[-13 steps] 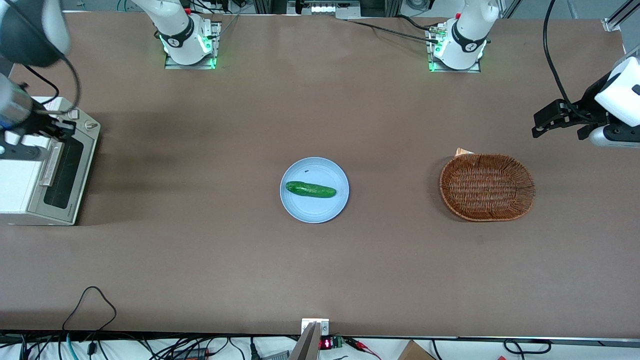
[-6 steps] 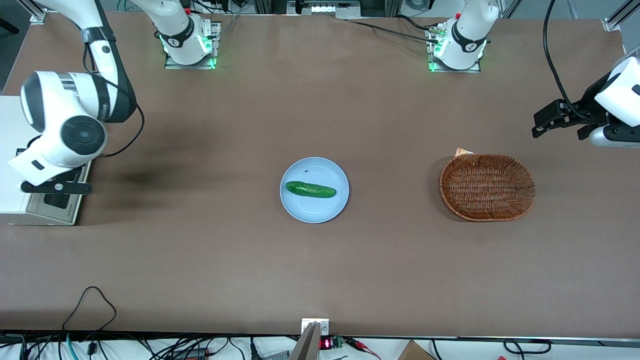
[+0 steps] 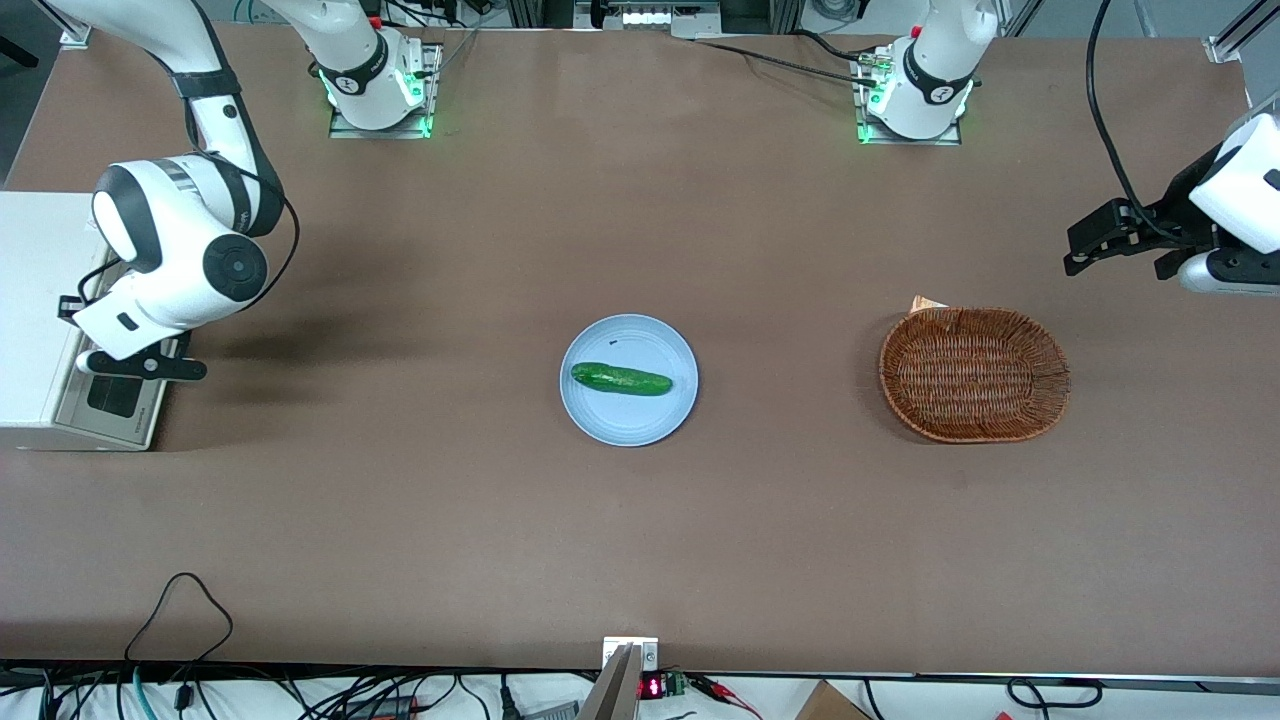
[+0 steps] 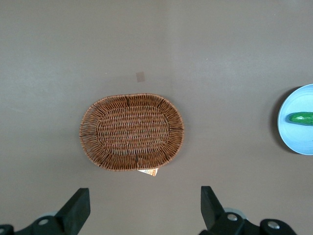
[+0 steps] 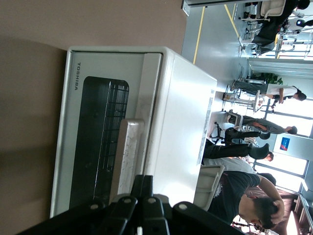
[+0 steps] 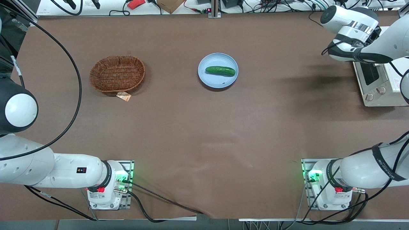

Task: Open oven door with right arm only
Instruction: 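Move the right gripper down to the toaster oven's silver door handle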

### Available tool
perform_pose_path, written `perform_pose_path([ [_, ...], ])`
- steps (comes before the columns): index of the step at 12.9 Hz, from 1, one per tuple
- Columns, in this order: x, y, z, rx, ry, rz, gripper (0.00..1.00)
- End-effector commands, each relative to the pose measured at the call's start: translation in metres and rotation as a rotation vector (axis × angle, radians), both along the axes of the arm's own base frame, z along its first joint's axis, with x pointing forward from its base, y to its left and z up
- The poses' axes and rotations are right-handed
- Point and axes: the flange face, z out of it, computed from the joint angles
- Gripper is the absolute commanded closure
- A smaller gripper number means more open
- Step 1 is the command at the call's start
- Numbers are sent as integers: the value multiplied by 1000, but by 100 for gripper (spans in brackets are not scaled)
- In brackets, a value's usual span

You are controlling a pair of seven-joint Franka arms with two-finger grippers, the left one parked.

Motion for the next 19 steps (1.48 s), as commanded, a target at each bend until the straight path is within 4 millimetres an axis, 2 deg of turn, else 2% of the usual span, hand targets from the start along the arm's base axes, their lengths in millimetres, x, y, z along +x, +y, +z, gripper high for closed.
perform_pose_path([
  [1,-15,-17,-11,-13,-52,22,100],
  [8,-19,-23,-41,-46,-68,31,99],
  [11,-19,-29,-43,-59,-64,39,99],
  [19,-16,-22,-51,-8,-92,56,98],
])
